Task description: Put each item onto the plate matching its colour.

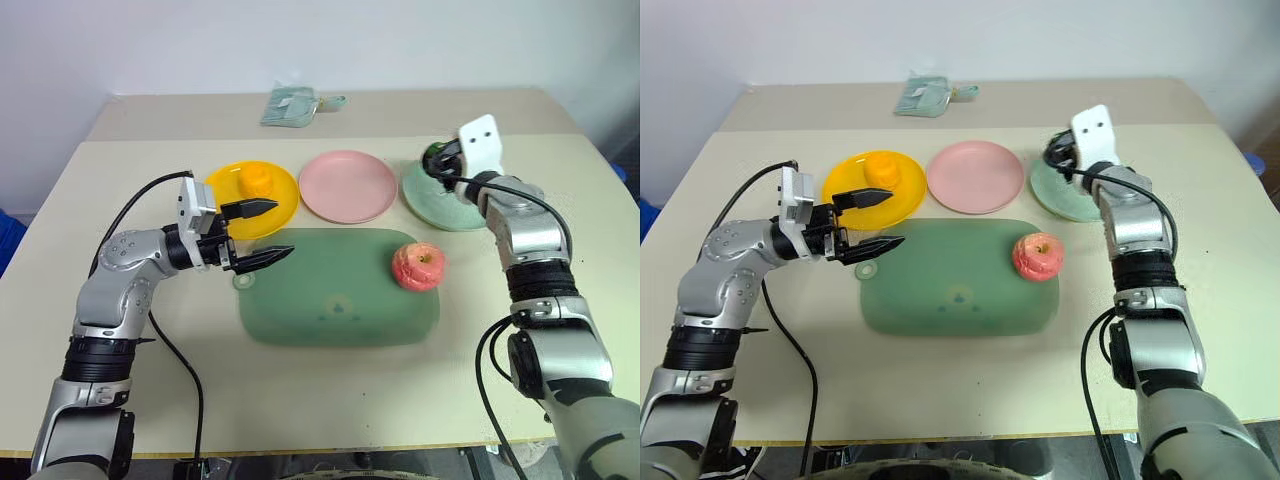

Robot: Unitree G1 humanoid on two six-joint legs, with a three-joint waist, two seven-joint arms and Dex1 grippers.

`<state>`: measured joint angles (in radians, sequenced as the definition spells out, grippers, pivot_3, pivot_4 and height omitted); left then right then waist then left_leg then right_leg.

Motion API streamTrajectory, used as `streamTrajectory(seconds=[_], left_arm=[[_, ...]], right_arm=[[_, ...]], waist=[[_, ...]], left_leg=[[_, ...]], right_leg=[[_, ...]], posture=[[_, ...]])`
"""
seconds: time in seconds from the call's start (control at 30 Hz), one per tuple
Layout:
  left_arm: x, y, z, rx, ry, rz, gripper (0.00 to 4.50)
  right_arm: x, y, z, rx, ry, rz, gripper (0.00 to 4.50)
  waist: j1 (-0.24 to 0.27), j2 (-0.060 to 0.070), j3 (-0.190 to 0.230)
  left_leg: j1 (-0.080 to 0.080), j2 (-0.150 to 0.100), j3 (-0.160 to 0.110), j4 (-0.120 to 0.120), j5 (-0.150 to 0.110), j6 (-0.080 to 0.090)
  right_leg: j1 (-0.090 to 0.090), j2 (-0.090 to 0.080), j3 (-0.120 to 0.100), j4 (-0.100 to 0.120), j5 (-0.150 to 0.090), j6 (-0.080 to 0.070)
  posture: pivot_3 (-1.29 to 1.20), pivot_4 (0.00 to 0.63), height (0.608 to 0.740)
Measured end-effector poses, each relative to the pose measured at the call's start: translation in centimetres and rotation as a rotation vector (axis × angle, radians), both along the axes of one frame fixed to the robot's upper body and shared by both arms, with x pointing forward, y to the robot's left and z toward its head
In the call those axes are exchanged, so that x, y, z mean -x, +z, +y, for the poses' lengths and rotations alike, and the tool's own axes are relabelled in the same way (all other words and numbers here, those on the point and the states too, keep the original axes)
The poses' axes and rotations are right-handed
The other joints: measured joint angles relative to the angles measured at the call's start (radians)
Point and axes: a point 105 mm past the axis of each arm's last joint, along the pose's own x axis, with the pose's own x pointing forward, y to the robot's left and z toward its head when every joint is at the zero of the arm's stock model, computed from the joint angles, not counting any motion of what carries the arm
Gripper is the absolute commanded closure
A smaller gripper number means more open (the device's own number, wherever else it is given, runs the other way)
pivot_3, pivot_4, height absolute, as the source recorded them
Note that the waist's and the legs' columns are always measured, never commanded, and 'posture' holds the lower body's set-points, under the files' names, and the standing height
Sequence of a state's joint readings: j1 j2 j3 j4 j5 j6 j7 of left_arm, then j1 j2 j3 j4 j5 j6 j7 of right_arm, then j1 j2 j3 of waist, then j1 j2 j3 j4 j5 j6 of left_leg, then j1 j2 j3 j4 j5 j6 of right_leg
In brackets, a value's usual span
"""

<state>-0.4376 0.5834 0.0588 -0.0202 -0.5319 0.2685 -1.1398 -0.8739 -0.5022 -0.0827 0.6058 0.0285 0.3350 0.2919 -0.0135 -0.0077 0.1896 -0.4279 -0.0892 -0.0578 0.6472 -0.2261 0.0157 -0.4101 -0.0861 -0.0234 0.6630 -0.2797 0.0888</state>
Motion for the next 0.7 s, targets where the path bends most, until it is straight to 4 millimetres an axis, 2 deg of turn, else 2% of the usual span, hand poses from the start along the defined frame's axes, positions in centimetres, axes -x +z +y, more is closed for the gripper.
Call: streamTrajectory(seconds=[0.03,0.07,0.1,0.2,0.27,0.4,0.43,0.47,0.5,0.53,0.57,0.67,0.7], left_arm=[[-0.1,0.0,0.0,0.001,0.005,-0.001,0.0],[-0.1,-0.1,-0.1,0.001,0.009,-0.002,0.0],[-0.1,-0.1,-0.1,0.0,0.009,-0.002,0.0],[-0.1,-0.1,-0.3,0.002,0.004,-0.005,0.0],[-0.1,-0.2,-0.3,0.002,-0.001,-0.004,0.0],[0.4,-0.4,0.0,-0.002,-0.032,0.054,0.0],[0.6,-0.5,0.0,-0.01,-0.04,0.061,0.0],[0.9,-0.4,-0.1,-0.007,-0.058,0.066,0.0],[1.0,-0.4,-0.2,-0.003,-0.066,0.07,0.0],[1.1,-0.4,-0.3,-0.001,-0.073,0.072,0.0],[1.2,-0.4,-0.3,-0.002,-0.074,0.072,0.0],[1.3,-0.6,-0.2,-0.005,-0.077,0.078,0.0],[1.3,-0.6,-0.2,-0.007,-0.079,0.08,0.0]], right_arm=[[0.0,-0.2,-0.7,0.005,-0.026,0.002,2.36],[0.1,-0.3,-0.8,0.001,-0.022,0.006,1.8],[0.1,-0.3,-0.5,-0.009,0.005,0.011,1.5],[0.3,-0.2,1.0,-0.045,0.101,0.008,0.08],[0.4,0.5,2.0,-0.102,0.149,-0.024,0.08],[1.9,5.3,3.3,-0.365,0.324,-0.199,0.08],[2.8,6.7,3.9,-0.393,0.406,-0.239,0.08],[4.7,7.9,4.9,-0.388,0.54,-0.258,0.08],[6.0,8.1,5.5,-0.369,0.629,-0.251,0.08],[7.7,7.7,6.0,-0.324,0.722,-0.214,0.08],[9.3,6.3,6.4,-0.266,0.796,-0.139,0.08],[11.4,1.6,6.6,-0.21,0.878,0.09,0.08],[11.9,0.9,6.5,-0.198,0.889,0.13,0.08]], waist=[[0.0,0.0,0.0],[0.0,0.0,0.0],[-0.003,0.0,0.0],[-0.007,0.0,0.0],[-0.005,0.0,0.0],[0.004,0.001,0.0],[0.004,0.001,0.0],[0.008,0.001,0.0],[0.01,0.0,0.0],[0.015,0.0,0.0],[0.02,0.0,0.0],[0.021,0.001,0.0],[0.021,0.001,0.0]], left_leg=[[0.0,0.0,0.0,0.0,0.0,0.0],[0.0,0.0,0.0,0.0,0.0,0.0],[0.0,0.0,0.001,0.0,0.0,0.0],[0.0,0.001,0.001,0.0,0.0,0.0],[0.0,0.001,0.001,0.0,0.0,0.0],[0.0,0.001,0.0,0.0,0.0,0.0],[0.0,0.001,0.0,0.0,0.0,0.001],[0.0,0.001,0.0,0.0,-0.001,0.001],[0.0,0.001,-0.001,0.0,-0.001,0.002],[0.0,0.001,-0.001,0.001,-0.002,0.003],[0.0,0.001,-0.001,0.001,-0.004,0.006],[0.0,0.001,0.0,0.003,-0.005,0.009],[0.0,0.001,0.0,0.003,-0.005,0.009]], right_leg=[[0.0,0.0,0.0,0.0,0.0,0.0],[0.0,0.0,0.0,0.0,0.0,0.0],[0.0,0.0,0.0,0.0,0.0,0.0],[0.0,0.001,0.001,0.0,0.0,0.0],[0.0,0.001,0.001,0.0,0.0,0.0],[0.0,0.001,0.001,0.0,0.0,0.0],[0.0,0.001,0.001,0.0,0.0,0.0],[0.001,0.001,0.001,-0.001,0.0,0.0],[0.002,0.001,0.001,-0.001,0.0,0.0],[0.002,0.001,0.001,-0.003,0.0,0.0],[0.003,0.001,0.001,-0.003,0.0,0.0],[0.003,0.0,0.001,-0.002,0.0,0.0],[0.003,0.0,0.001,-0.001,0.0,0.0]], posture=[[0.0,0.15,0.729],[0.0,0.15,0.729],[0.0,0.15,0.729],[0.0,0.15,0.729],[0.0,0.15,0.729],[0.0,0.15,0.729],[0.0,0.15,0.729],[0.0,0.15,0.729],[0.0,0.15,0.729],[0.0,0.15,0.729],[0.0,0.15,0.729],[0.0,0.15,0.729],[0.0,0.15,0.729]])
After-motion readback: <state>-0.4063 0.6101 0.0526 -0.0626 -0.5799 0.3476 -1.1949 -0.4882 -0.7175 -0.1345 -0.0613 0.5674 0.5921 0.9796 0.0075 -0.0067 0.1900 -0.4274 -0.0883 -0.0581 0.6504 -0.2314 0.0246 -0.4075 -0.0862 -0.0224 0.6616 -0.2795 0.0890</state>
